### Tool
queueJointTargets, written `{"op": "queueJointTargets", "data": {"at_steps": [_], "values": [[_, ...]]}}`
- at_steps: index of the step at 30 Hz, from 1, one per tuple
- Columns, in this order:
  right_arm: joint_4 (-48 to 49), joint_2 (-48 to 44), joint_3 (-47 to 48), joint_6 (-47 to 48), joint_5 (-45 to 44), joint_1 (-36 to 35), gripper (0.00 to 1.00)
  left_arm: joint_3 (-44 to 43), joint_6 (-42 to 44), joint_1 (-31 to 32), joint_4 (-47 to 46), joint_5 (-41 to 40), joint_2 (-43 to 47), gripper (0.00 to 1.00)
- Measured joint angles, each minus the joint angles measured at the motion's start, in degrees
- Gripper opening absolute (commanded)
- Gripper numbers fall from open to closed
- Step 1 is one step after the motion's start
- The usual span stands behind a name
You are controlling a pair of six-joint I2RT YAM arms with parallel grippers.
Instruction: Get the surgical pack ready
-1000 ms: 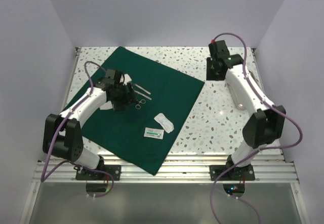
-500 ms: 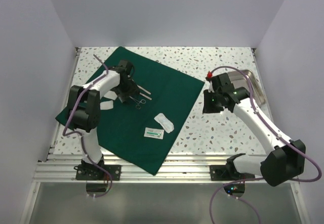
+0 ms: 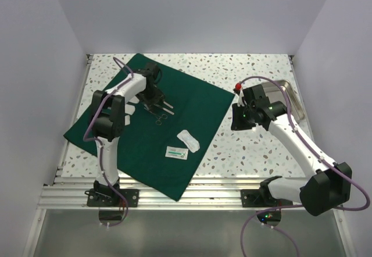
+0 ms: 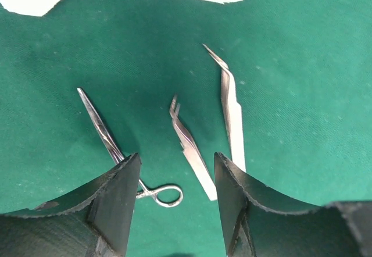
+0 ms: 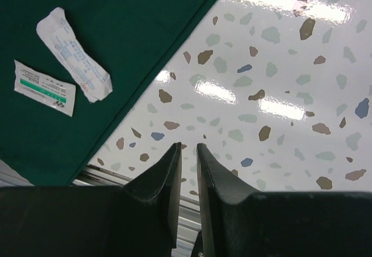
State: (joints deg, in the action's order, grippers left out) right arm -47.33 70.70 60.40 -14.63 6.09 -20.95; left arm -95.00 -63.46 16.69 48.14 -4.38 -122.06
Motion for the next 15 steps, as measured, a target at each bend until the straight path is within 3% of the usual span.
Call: {"op": "queueJointTargets", "data": {"at_steps": [7,15], "values": [[1.11,-0.02,-0.92,0.92,0.13,0.00,0.21,-3.98,-1.09,0.00,3.50,-0.85,-3.37,0.52],[1.38,-0.26,-1.22,1.44,0.11,0.00,0.21,-9.46,-1.51,0.00,6.97,-1.95,-6.78,0.41]]}}
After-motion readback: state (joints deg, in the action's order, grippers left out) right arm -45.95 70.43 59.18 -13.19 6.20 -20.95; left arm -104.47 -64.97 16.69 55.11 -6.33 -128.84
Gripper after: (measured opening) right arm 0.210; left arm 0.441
